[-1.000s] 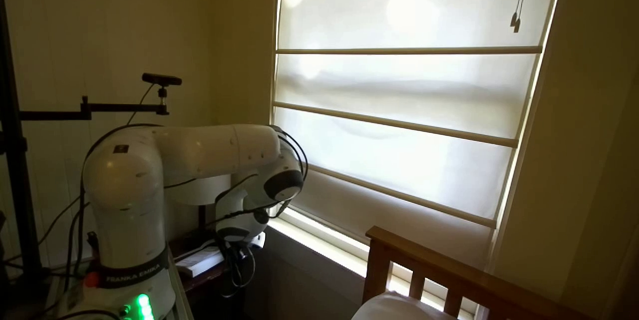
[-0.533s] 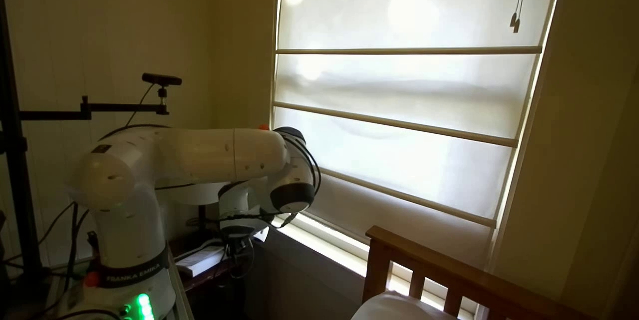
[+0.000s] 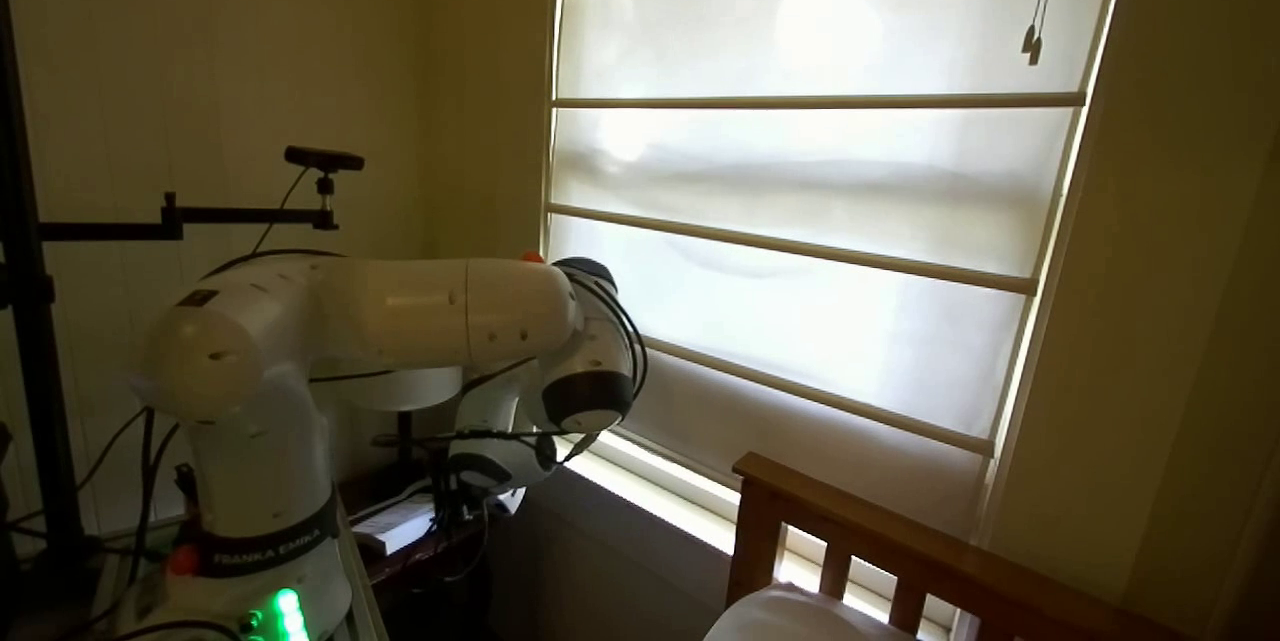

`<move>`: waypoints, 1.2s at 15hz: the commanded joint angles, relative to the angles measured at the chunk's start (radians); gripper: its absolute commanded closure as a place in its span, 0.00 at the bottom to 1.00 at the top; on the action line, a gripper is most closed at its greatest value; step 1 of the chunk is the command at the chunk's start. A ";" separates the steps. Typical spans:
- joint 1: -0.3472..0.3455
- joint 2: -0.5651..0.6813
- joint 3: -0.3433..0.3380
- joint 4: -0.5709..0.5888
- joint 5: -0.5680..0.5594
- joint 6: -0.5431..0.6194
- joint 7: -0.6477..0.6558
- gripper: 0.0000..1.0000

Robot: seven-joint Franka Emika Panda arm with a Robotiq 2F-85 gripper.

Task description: Put the book on the headboard

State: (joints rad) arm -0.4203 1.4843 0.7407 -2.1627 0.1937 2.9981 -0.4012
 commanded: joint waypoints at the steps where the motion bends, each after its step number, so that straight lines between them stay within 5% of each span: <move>1: 0.009 0.000 -0.005 0.010 0.013 -0.011 -0.006 0.00; 13: 0.192 0.000 -0.109 0.255 0.085 -0.405 -0.087 0.00; 18: 0.348 0.003 -0.184 0.409 0.254 -0.647 -0.236 0.00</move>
State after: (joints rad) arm -0.1845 1.4834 0.6112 -1.8623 0.3315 2.4805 -0.5508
